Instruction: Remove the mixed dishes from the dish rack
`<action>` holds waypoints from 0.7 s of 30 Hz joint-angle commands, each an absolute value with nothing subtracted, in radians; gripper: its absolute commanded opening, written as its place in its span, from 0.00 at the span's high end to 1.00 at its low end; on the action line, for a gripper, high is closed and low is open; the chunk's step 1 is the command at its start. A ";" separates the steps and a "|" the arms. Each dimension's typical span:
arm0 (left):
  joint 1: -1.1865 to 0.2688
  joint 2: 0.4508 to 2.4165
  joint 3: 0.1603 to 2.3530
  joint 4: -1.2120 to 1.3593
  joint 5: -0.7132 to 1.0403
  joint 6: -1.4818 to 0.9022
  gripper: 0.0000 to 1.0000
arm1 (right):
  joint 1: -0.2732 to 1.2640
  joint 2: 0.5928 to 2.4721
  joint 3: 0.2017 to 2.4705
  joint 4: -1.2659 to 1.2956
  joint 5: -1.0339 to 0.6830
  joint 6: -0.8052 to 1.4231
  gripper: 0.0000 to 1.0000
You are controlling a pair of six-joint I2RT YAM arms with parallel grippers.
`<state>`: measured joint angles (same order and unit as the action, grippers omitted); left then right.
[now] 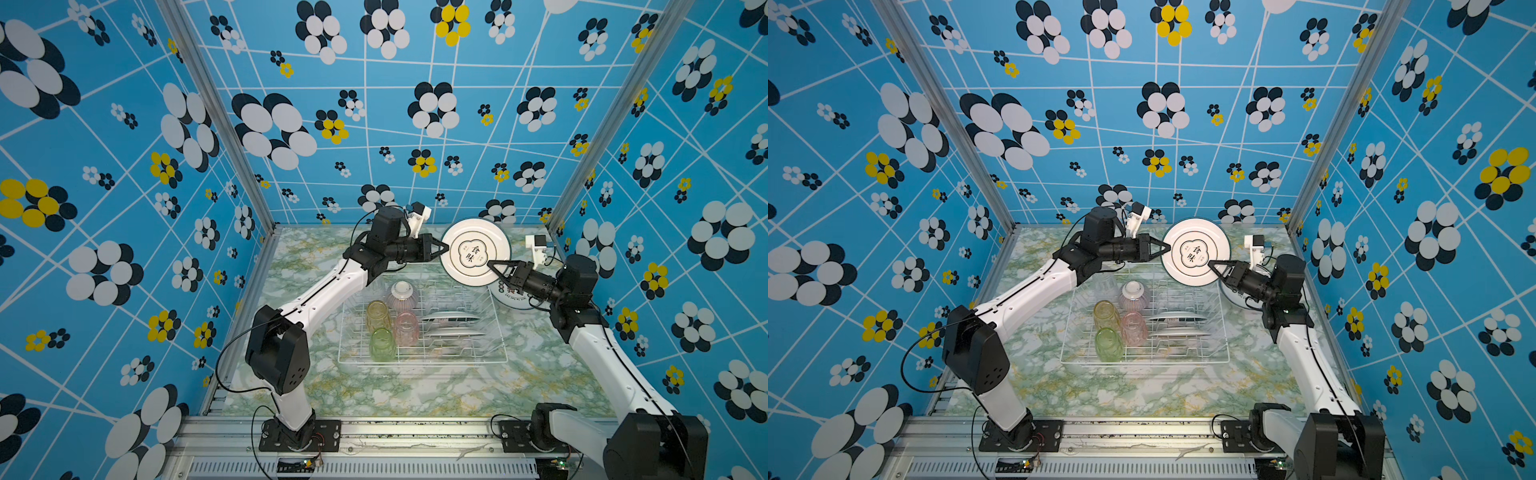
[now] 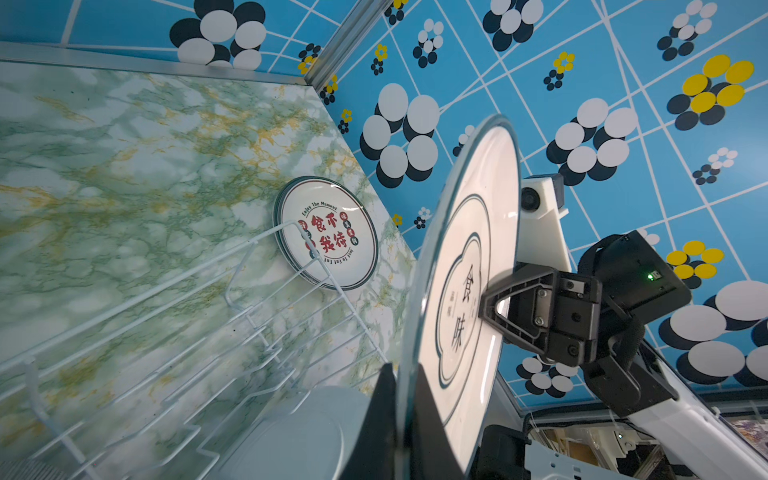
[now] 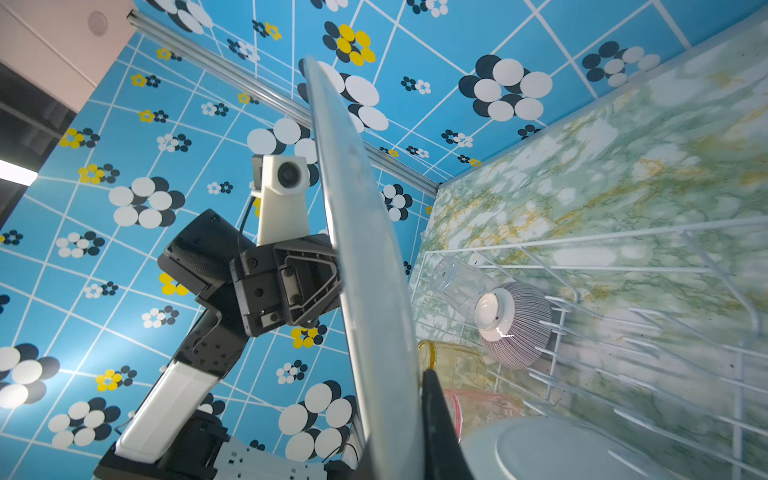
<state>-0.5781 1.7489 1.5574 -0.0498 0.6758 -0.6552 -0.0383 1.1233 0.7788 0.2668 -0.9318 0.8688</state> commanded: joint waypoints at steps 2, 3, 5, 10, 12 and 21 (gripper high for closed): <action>-0.581 1.765 1.562 -0.025 0.681 -0.622 0.94 | -0.038 1.121 0.786 0.278 -0.876 0.897 1.00; -0.580 1.760 1.565 -0.055 0.663 -0.604 0.88 | -0.038 1.120 0.786 0.275 -0.859 0.897 1.00; -0.580 1.736 1.569 -0.150 0.591 -0.532 0.80 | -0.041 1.124 0.799 0.239 -0.815 0.884 1.00; -0.575 1.634 1.551 -0.371 0.343 -0.326 0.62 | -0.107 1.179 0.830 0.169 -0.724 0.885 1.00; -0.575 1.588 1.532 -0.447 0.239 -0.247 0.62 | -0.162 1.214 0.829 0.163 -0.707 0.899 1.00; -0.654 1.423 1.419 -0.592 -0.010 -0.022 0.60 | -0.346 1.347 0.865 -0.018 -0.578 0.750 1.00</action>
<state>-0.6277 1.4460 1.4540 -0.5068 0.1017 -0.1390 -0.3183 1.3247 0.8219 0.0341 -0.6342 0.8215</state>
